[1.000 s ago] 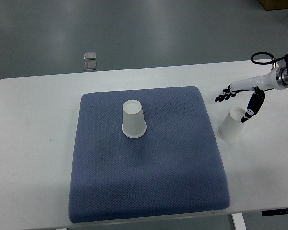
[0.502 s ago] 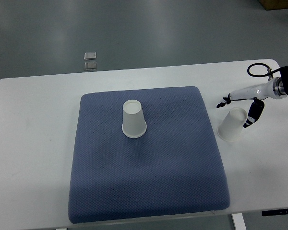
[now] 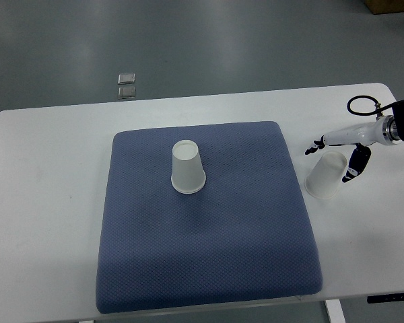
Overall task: Stack paper cups
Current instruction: 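Close the right hand fingers around the white paper cup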
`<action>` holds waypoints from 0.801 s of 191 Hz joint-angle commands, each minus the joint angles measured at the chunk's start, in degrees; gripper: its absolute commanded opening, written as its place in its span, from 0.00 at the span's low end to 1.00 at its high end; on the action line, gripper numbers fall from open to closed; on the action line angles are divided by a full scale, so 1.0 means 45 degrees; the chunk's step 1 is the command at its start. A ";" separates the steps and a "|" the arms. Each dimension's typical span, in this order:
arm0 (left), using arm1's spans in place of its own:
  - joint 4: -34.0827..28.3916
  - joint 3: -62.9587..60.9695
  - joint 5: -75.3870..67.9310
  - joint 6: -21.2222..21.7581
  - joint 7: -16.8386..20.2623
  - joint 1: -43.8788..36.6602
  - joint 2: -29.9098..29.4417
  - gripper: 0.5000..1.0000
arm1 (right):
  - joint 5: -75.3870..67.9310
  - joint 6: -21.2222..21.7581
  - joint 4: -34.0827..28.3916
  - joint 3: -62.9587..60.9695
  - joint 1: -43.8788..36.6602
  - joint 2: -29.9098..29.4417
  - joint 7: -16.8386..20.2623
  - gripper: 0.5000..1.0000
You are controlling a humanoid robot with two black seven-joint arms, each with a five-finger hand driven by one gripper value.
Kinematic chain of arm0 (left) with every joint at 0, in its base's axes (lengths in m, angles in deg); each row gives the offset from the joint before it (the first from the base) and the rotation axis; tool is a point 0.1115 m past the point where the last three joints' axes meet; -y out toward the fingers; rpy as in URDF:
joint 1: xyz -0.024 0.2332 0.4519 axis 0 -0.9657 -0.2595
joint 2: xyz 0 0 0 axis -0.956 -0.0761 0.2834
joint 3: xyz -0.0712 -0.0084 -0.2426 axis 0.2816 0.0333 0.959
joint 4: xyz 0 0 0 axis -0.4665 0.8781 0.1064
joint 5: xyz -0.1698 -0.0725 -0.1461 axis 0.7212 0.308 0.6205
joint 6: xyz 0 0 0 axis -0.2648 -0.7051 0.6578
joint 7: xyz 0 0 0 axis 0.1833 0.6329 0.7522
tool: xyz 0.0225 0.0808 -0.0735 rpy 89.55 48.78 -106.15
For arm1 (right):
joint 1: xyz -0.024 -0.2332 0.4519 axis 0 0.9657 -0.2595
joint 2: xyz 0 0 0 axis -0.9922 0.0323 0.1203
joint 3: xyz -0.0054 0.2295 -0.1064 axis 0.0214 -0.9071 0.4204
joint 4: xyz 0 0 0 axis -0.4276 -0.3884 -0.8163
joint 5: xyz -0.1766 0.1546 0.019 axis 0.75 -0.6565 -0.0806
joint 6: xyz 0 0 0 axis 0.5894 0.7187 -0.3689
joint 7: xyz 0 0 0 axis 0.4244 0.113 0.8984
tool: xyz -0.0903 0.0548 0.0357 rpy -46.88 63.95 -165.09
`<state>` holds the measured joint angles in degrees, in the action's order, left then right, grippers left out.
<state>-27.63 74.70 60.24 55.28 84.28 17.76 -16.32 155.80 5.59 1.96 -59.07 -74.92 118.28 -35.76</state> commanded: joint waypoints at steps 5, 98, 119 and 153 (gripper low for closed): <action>0.0000 0.0004 0.0000 -0.0004 0.0000 0.0000 0.0000 1.00 | 0.0019 -0.0002 0.0043 -0.0002 0.0000 -0.0124 0.0010 0.82; 0.0000 0.0004 0.0000 -0.0004 0.0000 0.0000 0.0000 1.00 | 0.0019 -0.0490 0.0277 -0.0021 0.0371 -0.0144 0.0069 0.82; 0.0000 0.0004 0.0000 -0.0004 0.0000 0.0000 0.0000 1.00 | 0.0039 -0.0490 0.0316 -0.0002 0.0371 -0.0144 0.0069 0.82; 0.0000 0.0004 0.0000 -0.0004 0.0000 0.0000 0.0000 1.00 | 0.0117 -0.0510 0.0355 -0.0002 0.0449 -0.0398 0.0049 0.80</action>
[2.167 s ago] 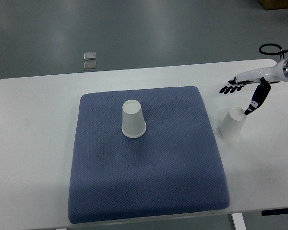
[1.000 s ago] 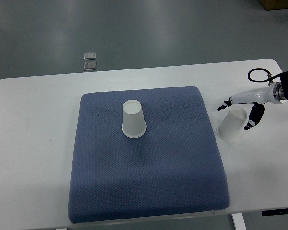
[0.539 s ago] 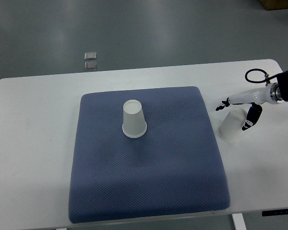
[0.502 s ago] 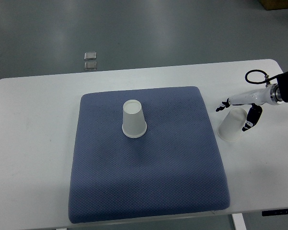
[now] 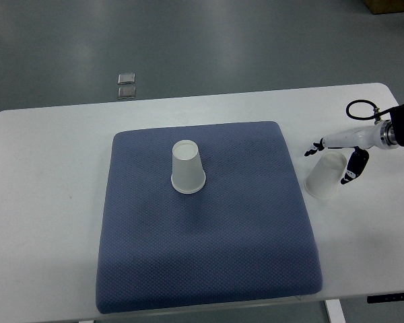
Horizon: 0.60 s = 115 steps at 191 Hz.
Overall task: Stack paper cups
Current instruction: 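Close the right hand fingers around the white paper cup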
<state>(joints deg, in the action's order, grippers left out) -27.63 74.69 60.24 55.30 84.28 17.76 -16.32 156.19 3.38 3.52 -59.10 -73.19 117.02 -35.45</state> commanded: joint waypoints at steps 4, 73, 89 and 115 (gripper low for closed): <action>0.0000 0.0005 0.0000 0.0012 0.0000 0.0001 0.0000 1.00 | 0.0051 -0.0039 0.0010 0.0006 0.0065 -0.0139 -0.0040 0.79; 0.0000 -0.0014 0.0000 -0.0008 0.0000 0.0001 0.0000 1.00 | 0.0129 -0.0136 0.0010 0.0045 0.0183 -0.0198 -0.0079 0.53; 0.0000 -0.0014 0.0000 -0.0008 0.0000 0.0001 0.0000 1.00 | 0.0344 -0.0156 0.0010 0.0045 0.0163 -0.0315 -0.0079 0.41; 0.0000 -0.0014 0.0000 0.0011 0.0000 0.0001 0.0000 1.00 | 0.0364 -0.0136 0.0010 0.0045 0.0104 -0.0373 -0.0098 0.30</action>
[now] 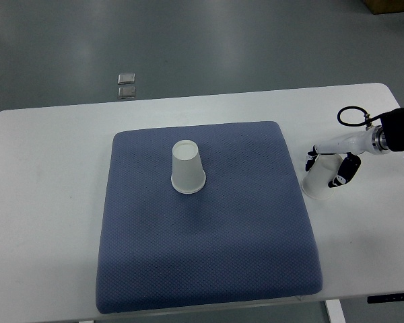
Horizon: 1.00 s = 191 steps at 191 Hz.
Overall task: Stack paper cups
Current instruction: 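Close the right hand fingers around the white paper cup, then lift the cup and carry it over the cup on the pad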
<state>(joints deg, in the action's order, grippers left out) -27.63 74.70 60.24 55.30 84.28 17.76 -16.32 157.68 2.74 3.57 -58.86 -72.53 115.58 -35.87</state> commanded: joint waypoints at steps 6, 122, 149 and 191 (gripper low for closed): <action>0.0000 -0.0015 0.0000 0.0013 0.0000 0.0000 0.0000 1.00 | 0.0032 -0.0013 -0.0002 -0.0008 -0.0063 -0.0054 -0.0004 0.30; 0.0000 -0.0016 0.0000 0.0013 0.0000 0.0001 0.0000 1.00 | -0.0105 0.0397 -0.0060 0.0012 -0.1841 0.0122 -0.0024 0.30; 0.0000 -0.0016 0.0000 -0.0007 0.0000 0.0001 0.0000 1.00 | -0.0124 0.0924 -0.0178 -0.0008 -0.3071 0.0083 -0.0044 0.31; 0.0000 -0.0016 0.0000 -0.0007 0.0000 0.0001 0.0000 1.00 | -0.0144 0.1998 -0.0627 -0.0008 -0.5063 -0.0737 -0.0024 0.31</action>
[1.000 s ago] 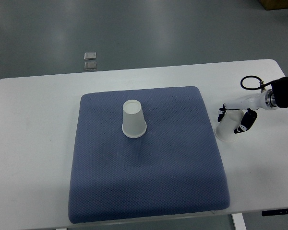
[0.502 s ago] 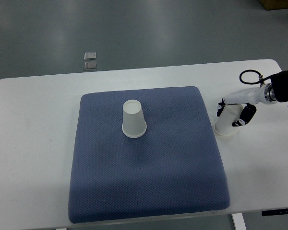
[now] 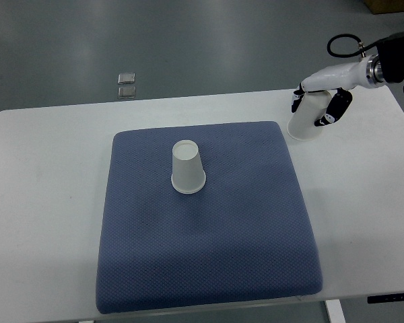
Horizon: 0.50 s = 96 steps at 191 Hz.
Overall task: Stack paper cups
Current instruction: 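Lift the cup and carry it over the cup on the pad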
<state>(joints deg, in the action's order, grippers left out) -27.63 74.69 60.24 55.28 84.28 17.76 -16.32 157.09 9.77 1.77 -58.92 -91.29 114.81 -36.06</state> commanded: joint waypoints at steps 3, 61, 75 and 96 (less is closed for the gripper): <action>0.0000 0.0005 0.0000 -0.0003 0.0000 0.0001 0.0000 1.00 | -0.0013 0.0552 -0.0306 -0.0014 -0.1089 -0.0719 -0.0001 0.31; 0.0000 0.0005 0.0000 0.0016 0.0000 0.0001 0.0000 1.00 | -0.0189 0.1138 -0.0677 -0.0014 -0.2301 -0.2595 -0.0001 0.32; 0.0000 0.0005 0.0000 -0.0004 0.0000 0.0001 0.0000 1.00 | -0.0247 0.1294 -0.0677 -0.0034 -0.2496 -0.2947 -0.0001 0.33; 0.0000 0.0005 0.0000 0.0016 0.0000 0.0001 0.0000 1.00 | -0.0521 0.1666 -0.0716 -0.0034 -0.2828 -0.3259 -0.0020 0.34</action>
<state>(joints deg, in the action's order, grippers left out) -27.63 74.69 60.24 55.31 84.28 17.76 -16.32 155.75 15.85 -1.33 -59.06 -102.79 101.42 -36.04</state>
